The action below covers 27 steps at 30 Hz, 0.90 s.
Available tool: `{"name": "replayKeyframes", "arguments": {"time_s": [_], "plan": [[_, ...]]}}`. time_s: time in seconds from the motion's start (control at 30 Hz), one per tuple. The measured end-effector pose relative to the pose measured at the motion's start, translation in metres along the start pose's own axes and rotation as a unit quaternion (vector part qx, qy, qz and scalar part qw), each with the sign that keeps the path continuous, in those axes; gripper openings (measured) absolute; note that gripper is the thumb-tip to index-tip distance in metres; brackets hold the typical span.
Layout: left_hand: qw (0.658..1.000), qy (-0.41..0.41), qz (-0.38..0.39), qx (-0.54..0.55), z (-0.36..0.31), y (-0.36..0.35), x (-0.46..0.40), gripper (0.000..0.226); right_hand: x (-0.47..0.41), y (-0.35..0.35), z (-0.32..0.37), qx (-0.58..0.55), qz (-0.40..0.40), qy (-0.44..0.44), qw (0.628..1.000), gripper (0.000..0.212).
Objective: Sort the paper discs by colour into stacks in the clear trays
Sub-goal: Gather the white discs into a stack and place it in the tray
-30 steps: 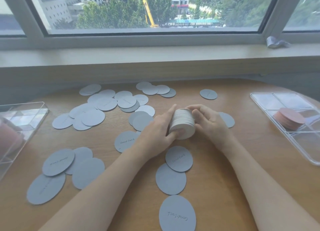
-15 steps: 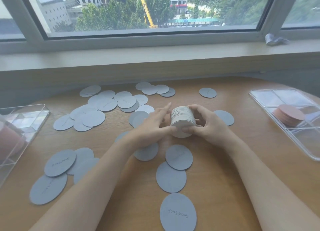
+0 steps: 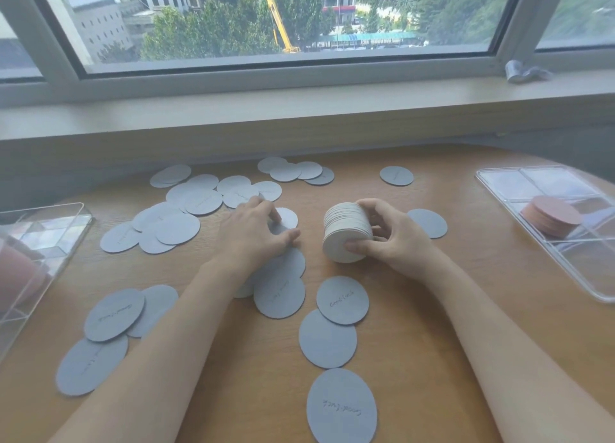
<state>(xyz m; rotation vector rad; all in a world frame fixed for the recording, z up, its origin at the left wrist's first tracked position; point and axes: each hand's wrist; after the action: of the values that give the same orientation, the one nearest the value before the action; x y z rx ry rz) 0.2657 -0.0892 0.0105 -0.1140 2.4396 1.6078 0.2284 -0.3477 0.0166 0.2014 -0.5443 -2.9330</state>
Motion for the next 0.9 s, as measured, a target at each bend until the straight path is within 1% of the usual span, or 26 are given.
{"name": "replayKeyframes", "arguments": {"time_s": [0.1, 0.2, 0.23, 0.37, 0.43, 0.47, 0.57, 0.7, 0.8, 0.83, 0.9], "plan": [[1.000, 0.008, 0.009, 0.015, -0.001, 0.002, 0.000, 0.038, 0.000, -0.001, 0.000, 0.004, -0.001, -0.001, 1.000, 0.058], [0.999, 0.019, 0.024, 0.039, -0.003, 0.003, -0.001, 0.030, -0.001, 0.000, 0.000, 0.007, 0.000, 0.001, 1.000, 0.056], [0.998, 0.019, 0.030, 0.050, -0.004, 0.004, -0.002, 0.035, 0.000, 0.000, 0.000, 0.007, 0.000, 0.003, 1.000, 0.055], [0.995, 0.026, 0.059, 0.074, -0.005, 0.008, -0.006, 0.064, 0.000, 0.000, 0.000, 0.012, -0.003, 0.004, 1.000, 0.054], [0.988, 0.043, 0.086, 0.123, 0.000, 0.012, -0.006, 0.071, -0.001, -0.001, -0.001, 0.027, -0.013, 0.003, 1.000, 0.057], [0.983, 0.050, 0.097, 0.145, 0.002, 0.014, -0.006, 0.070, -0.001, -0.002, -0.001, 0.039, -0.021, 0.004, 0.999, 0.059], [0.978, 0.051, 0.098, 0.176, 0.007, 0.022, -0.006, 0.051, -0.001, -0.008, 0.000, 0.080, -0.055, 0.015, 0.995, 0.069], [0.976, -0.004, 0.047, 0.214, 0.000, 0.034, -0.005, 0.028, -0.003, -0.013, -0.003, 0.137, -0.103, 0.033, 0.985, 0.074], [0.953, -0.050, 0.072, 0.291, -0.012, 0.045, -0.002, 0.010, -0.004, -0.014, -0.003, 0.142, -0.130, 0.044, 0.980, 0.071], [0.943, -0.061, 0.092, 0.313, -0.015, 0.048, 0.000, 0.008, -0.005, -0.014, -0.003, 0.143, -0.138, 0.048, 0.979, 0.071], [0.931, -0.081, 0.131, 0.332, -0.018, 0.052, 0.002, 0.019, -0.005, -0.014, -0.003, 0.150, -0.155, 0.045, 0.975, 0.072]]}}
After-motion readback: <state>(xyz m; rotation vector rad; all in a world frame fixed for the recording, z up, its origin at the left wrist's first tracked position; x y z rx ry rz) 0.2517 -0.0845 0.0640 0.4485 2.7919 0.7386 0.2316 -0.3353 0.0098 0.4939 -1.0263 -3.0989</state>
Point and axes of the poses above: each hand's wrist, its own x-axis away from the middle knuckle, its own y-axis out of the back of the hand, z = x × y, and after that the axes turned 3 degrees about -z, right-handed
